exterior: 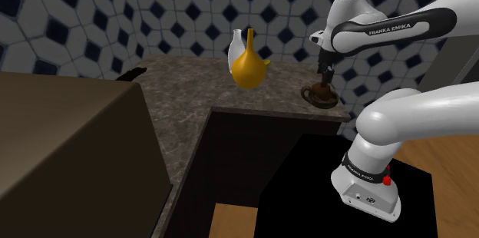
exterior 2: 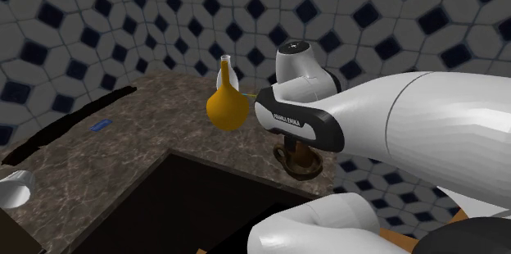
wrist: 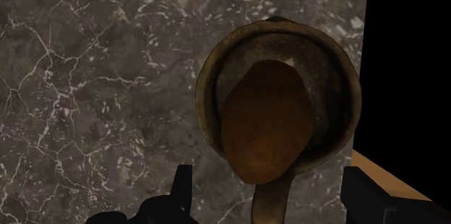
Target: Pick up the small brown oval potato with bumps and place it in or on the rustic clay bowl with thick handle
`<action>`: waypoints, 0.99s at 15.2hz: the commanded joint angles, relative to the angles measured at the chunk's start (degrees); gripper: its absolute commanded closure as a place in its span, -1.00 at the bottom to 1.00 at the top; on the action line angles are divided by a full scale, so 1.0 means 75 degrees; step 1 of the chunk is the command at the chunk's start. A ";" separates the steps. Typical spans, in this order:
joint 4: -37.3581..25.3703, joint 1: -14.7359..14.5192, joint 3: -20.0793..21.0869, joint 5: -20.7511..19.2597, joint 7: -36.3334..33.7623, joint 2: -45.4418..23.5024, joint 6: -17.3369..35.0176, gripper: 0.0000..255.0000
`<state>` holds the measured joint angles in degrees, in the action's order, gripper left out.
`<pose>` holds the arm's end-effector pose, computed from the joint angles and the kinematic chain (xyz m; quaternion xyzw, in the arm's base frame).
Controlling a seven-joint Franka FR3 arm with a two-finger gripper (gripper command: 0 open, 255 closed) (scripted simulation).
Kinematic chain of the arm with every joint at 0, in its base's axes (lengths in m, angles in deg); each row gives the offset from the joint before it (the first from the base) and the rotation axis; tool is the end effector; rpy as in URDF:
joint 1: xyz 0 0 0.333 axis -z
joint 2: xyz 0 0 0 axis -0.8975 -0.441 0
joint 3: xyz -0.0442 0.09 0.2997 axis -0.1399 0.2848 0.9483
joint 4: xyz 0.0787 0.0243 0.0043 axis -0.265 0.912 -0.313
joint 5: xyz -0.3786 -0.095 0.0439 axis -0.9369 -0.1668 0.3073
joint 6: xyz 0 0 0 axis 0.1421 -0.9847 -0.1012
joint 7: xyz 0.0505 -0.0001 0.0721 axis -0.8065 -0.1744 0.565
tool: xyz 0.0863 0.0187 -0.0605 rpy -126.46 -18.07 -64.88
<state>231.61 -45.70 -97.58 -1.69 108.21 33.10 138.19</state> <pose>0.2411 -0.1824 0.4260 0.9587 0.2555 0.0068 0.1245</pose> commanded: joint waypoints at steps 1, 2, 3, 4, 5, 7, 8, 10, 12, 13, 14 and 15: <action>0.0000 0.0000 0.0000 0.0000 0.0000 0.0000 0.0000 -1.00; 0.0000 0.0000 0.0000 0.0000 0.0000 0.0000 0.0000 -1.00; 0.0000 0.0000 0.0000 0.0000 0.0000 0.0000 0.0000 -1.00; -0.0159 -0.0055 0.0107 0.0123 0.0028 0.0169 -0.0332 -1.00; -0.0329 -0.0108 0.0214 0.0240 0.0052 0.0313 -0.0652 -1.00; -0.0661 -0.0193 0.0401 0.0437 0.0091 0.0516 -0.1196 -1.00; -0.0661 -0.0192 0.0401 0.0438 0.0092 0.0516 -0.1196 -1.00; -0.0660 -0.0192 0.0402 0.0439 0.0092 0.0516 -0.1196 -1.00; -0.0661 -0.0192 0.0402 0.0438 0.0092 0.0516 -0.1196 -1.00; -0.0661 -0.0192 0.0402 0.0438 0.0092 0.0516 -0.1196 -1.00; -0.0661 -0.0192 0.0402 0.0438 0.0092 0.0516 -0.1196 -1.00; -0.0661 -0.0192 0.0402 0.0438 0.0092 0.0516 -0.1196 -1.00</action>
